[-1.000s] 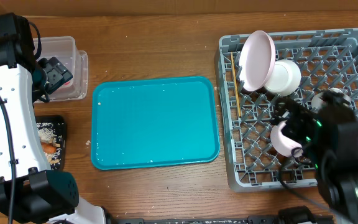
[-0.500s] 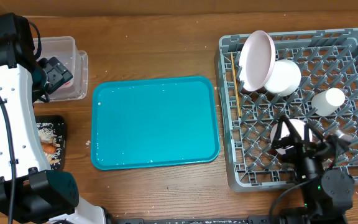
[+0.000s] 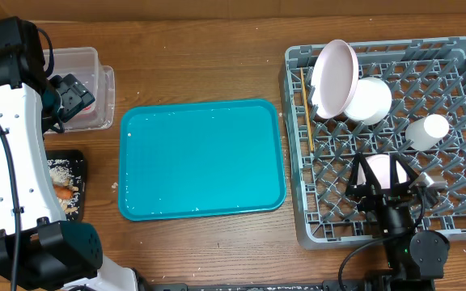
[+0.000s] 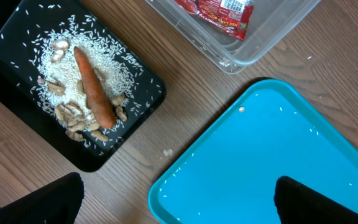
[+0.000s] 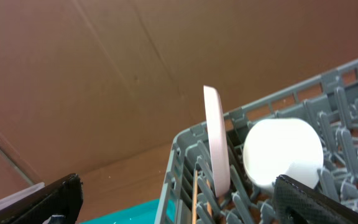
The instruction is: Sort waste into correct bins and load items into the dishwasher
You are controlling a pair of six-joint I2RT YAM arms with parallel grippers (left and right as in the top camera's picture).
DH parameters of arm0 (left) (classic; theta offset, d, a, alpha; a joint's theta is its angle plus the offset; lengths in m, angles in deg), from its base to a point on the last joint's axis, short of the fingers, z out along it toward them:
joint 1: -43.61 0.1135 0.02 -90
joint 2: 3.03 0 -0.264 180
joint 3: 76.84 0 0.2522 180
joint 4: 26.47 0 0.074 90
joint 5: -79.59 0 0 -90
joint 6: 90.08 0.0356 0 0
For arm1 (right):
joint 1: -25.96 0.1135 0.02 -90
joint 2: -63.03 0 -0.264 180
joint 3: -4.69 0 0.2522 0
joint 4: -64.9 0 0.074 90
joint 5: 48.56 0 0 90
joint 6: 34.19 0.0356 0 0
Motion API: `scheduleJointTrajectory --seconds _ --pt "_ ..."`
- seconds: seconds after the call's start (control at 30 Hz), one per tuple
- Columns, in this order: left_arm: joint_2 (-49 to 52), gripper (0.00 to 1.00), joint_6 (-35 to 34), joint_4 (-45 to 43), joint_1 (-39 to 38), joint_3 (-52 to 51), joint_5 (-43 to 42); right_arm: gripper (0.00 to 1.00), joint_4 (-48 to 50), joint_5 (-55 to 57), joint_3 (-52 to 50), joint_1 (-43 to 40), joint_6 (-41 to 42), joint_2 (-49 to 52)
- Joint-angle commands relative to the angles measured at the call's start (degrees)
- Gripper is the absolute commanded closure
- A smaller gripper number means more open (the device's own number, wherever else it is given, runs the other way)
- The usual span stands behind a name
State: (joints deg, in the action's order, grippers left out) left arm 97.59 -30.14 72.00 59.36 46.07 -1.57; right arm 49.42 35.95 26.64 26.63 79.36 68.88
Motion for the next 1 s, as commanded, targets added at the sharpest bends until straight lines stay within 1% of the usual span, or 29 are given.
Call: scheduleJointTrajectory --seconds 0.0,0.13,0.2,0.43,0.57,0.67,0.8,0.83,0.97 --pt "-0.92 0.00 0.04 0.11 -0.02 0.83 0.15 0.00 0.37 0.90 -0.59 -1.07 -1.55 -2.38" --pt "-0.94 0.00 0.04 0.11 -0.02 0.83 0.15 0.00 0.42 0.70 -1.86 -1.07 -4.79 -5.77" --pt "-0.92 0.00 0.02 0.11 -0.02 0.83 0.15 0.00 1.70 0.68 -2.91 -1.07 -4.76 -5.68" --pt "-0.92 0.00 0.04 0.11 -0.02 0.83 0.15 0.00 9.22 0.22 -7.87 -1.07 -4.83 -5.68" --pt "-0.92 0.00 0.04 0.11 -0.02 0.83 0.15 0.00 8.44 -1.03 -7.74 -1.01 -7.69 -5.68" --pt "-0.92 0.00 0.04 0.11 -0.02 0.83 0.15 0.00 6.88 -1.70 -7.74 -1.01 -12.09 -5.70" --pt "-0.92 0.00 0.04 0.11 -0.02 0.83 0.15 0.00 -0.83 -0.98 -7.74 -1.01 -18.03 -5.68" --pt "-0.92 0.00 0.04 0.11 -0.02 0.83 0.15 0.00 -3.15 0.50 -7.72 -1.01 -17.81 -5.68" --pt "-0.92 0.00 0.02 0.11 -0.02 0.83 0.15 0.00 -2.95 1.99 -7.72 -1.01 -17.62 -5.70"
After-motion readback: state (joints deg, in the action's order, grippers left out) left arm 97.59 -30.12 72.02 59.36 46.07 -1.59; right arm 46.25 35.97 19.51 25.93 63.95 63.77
